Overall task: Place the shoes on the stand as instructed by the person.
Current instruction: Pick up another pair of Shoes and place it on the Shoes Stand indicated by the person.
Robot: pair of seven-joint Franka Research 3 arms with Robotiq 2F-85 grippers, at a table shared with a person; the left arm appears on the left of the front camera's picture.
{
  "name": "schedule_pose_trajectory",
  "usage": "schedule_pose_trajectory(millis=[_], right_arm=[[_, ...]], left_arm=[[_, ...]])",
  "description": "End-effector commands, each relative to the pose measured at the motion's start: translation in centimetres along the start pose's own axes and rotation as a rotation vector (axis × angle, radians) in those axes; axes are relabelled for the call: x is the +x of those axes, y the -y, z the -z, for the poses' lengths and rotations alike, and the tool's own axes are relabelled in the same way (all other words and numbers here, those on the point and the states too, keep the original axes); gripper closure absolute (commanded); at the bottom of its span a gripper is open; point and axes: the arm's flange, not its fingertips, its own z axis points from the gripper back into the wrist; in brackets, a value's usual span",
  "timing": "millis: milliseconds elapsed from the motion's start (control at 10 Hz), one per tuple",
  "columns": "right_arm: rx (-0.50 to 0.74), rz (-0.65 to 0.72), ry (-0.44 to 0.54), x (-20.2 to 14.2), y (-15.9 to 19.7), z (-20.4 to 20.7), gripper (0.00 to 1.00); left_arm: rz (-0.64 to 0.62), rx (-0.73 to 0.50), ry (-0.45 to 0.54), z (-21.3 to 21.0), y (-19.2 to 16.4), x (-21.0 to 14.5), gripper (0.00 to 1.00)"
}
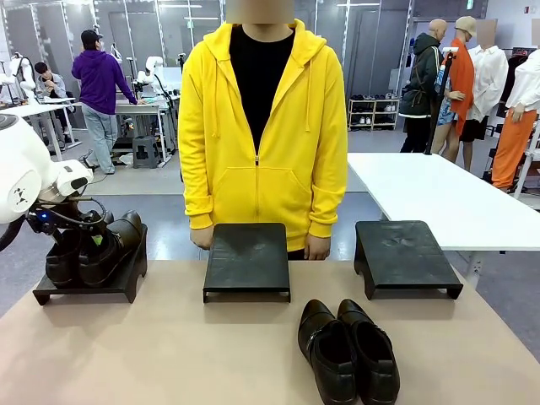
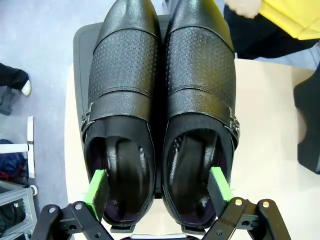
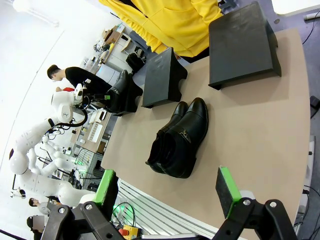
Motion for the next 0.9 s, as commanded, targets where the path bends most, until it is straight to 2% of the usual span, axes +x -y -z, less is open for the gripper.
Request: schedule_pose_trajectory(millis=[0, 100, 300, 600, 800], right_arm=[[0.009, -0.01, 0.005, 0.0, -0.1, 0.0, 0.0], [0.009, -0.01, 0.005, 0.0, -0.1, 0.0, 0.0], [0.009, -0.01, 0.005, 0.0, -0.1, 0.0, 0.0], [0.009, -0.01, 0.005, 0.0, -0.1, 0.0, 0.0], [0.009, -0.01, 0.005, 0.0, -0.1, 0.0, 0.0]], left_arm=[[0.0, 0.0, 0.0, 0.0, 0.0, 0.0, 0.01], [-0.011, -0.055, -0.037, -2.5, -1.0, 0.3, 0.0], [-0.052, -0.163, -0.039, -7.9, -3.1, -0.6, 0.0], [-0.107, -0.461, -0.096, -14.1, -6.8, -4.8, 0.0], [-0.148, -0.741, -0.129, -17.5, -11.4, -9.9, 0.0]])
